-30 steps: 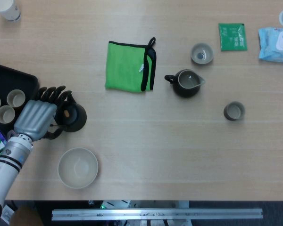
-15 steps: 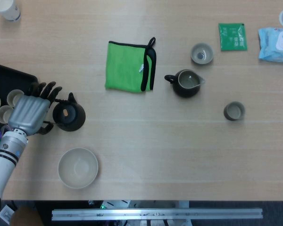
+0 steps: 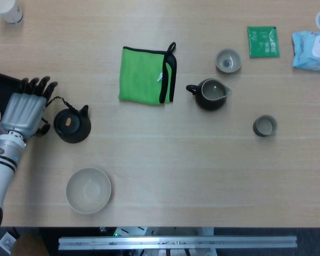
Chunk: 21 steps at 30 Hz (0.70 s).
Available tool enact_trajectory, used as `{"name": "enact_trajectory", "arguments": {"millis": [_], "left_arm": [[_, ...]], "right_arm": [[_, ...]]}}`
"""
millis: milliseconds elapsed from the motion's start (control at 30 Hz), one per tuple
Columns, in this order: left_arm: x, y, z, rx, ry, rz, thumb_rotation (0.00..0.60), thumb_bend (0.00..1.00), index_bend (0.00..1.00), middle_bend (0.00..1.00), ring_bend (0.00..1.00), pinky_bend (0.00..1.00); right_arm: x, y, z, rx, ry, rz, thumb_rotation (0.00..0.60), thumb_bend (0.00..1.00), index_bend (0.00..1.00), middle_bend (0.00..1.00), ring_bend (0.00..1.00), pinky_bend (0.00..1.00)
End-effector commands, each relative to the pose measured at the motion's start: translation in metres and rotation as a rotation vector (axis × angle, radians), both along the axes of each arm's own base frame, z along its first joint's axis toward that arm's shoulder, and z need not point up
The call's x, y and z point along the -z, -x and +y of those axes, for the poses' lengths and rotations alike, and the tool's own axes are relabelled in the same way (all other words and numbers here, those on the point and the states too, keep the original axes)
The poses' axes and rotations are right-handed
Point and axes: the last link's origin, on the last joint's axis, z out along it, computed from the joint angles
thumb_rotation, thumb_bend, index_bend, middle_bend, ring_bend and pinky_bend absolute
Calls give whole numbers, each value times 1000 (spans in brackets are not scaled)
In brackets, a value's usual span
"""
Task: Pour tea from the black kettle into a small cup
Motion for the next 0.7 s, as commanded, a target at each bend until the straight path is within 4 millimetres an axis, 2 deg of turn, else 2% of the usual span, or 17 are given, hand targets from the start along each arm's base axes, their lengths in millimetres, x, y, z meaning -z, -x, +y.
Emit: {"name": "enact_trajectory", "arguments": {"millis": [33,267,433,467,500,567,600,700], "left_arm": [[-8,-3,-3,-17,19,8,600,257,0,0,0,31],[-30,-19,-9,-78,37,-38,600,253,0,0,0,31],[-38,-26,-5,-119,11,-128,599,207,0,6,0,31],[-37,-27,-3,-124,4,-145,582,194,0,17,3,31],[-36,-28,-1,-128,-4,-168,549,185,5,31,11,31],[-34,-28,2,-137,-13,-204,432,171,35,65,36,31],[-32,-28,4,-145,-13,-226,354,166,63,85,53,31],[-26,-28,8,-161,-8,-262,242,152,113,120,76,31]], "right_arm": [[0,0,0,0,0,-2,600,94,365,378,279,370],[2,4,-1,1,-10,-10,600,94,365,378,279,370],[2,6,-1,5,-9,-14,600,94,365,378,279,370],[2,7,-1,5,-9,-14,600,94,365,378,279,370],[2,7,-1,6,-8,-15,600,94,365,378,279,370],[1,8,-1,7,-9,-16,600,94,365,378,279,370],[1,8,-1,7,-9,-16,600,94,365,378,279,370],[1,8,-1,5,-8,-17,600,94,366,378,279,370]]}}
